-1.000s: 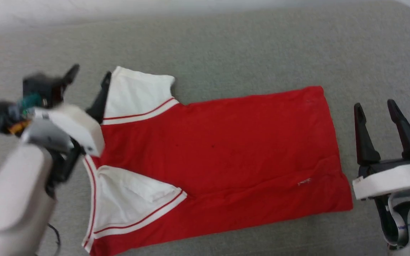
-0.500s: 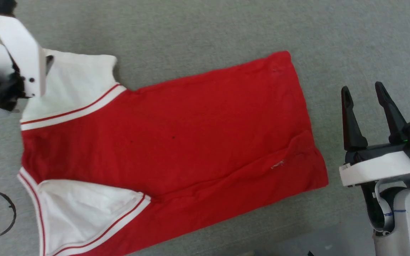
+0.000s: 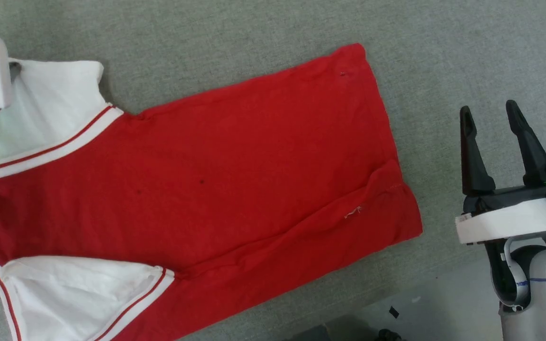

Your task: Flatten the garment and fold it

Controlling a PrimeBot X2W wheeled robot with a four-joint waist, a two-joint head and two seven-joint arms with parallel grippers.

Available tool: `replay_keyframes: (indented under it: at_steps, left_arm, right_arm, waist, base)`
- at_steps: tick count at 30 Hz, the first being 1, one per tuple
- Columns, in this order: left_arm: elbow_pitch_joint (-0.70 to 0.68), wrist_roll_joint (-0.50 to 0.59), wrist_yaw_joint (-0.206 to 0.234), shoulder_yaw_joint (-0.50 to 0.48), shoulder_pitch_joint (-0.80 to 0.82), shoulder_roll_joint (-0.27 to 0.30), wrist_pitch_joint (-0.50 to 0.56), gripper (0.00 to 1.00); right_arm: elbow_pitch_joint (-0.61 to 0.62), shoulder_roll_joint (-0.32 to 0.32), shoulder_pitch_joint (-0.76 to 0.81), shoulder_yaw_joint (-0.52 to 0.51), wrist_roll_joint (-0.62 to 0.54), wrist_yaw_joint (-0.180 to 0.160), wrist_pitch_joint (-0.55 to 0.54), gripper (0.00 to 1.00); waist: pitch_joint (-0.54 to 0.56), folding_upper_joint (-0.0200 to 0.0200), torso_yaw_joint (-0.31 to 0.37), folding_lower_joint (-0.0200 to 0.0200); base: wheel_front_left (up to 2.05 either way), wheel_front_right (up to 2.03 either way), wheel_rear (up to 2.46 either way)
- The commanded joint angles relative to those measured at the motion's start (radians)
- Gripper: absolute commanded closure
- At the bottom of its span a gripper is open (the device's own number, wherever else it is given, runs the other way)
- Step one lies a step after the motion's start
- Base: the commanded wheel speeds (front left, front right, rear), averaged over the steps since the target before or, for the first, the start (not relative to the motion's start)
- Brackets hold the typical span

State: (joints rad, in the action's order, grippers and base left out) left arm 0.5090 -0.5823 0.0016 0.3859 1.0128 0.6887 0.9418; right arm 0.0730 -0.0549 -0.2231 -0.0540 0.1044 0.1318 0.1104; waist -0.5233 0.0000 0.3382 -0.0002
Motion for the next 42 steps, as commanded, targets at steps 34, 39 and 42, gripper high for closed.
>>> replay_keyframes:
  at_steps: [34, 39, 42]
  left_arm:
    - [-0.530, 0.052, -0.066, 0.127, -0.311, -0.162, -0.595, 1.00]
    - [-0.599, 0.064, -0.061, 0.158, -0.337, -0.175, -0.596, 1.00]
    - [-0.618, 0.065, -0.058, 0.168, -0.340, -0.183, -0.597, 1.00]
  right_arm:
    - [-0.161, -0.626, -0.295, 0.291, 0.263, -0.001, -0.808, 0.00]
    - [-0.247, -0.672, -0.389, 0.362, 0.275, -0.001, -0.843, 0.00]
    - [-0.292, -0.698, -0.428, 0.424, 0.287, -0.001, -0.865, 0.00]
  waist:
    - [0.084, 0.0000, -0.476, 0.0002]
    - [0.046, 0.0000, -0.527, 0.0002]
    - [0.035, 0.0000, -0.547, 0.0002]
  base:
    - [0.00, 0.00, 0.00]
    - [0.00, 0.00, 0.00]
    - [0.00, 0.00, 0.00]
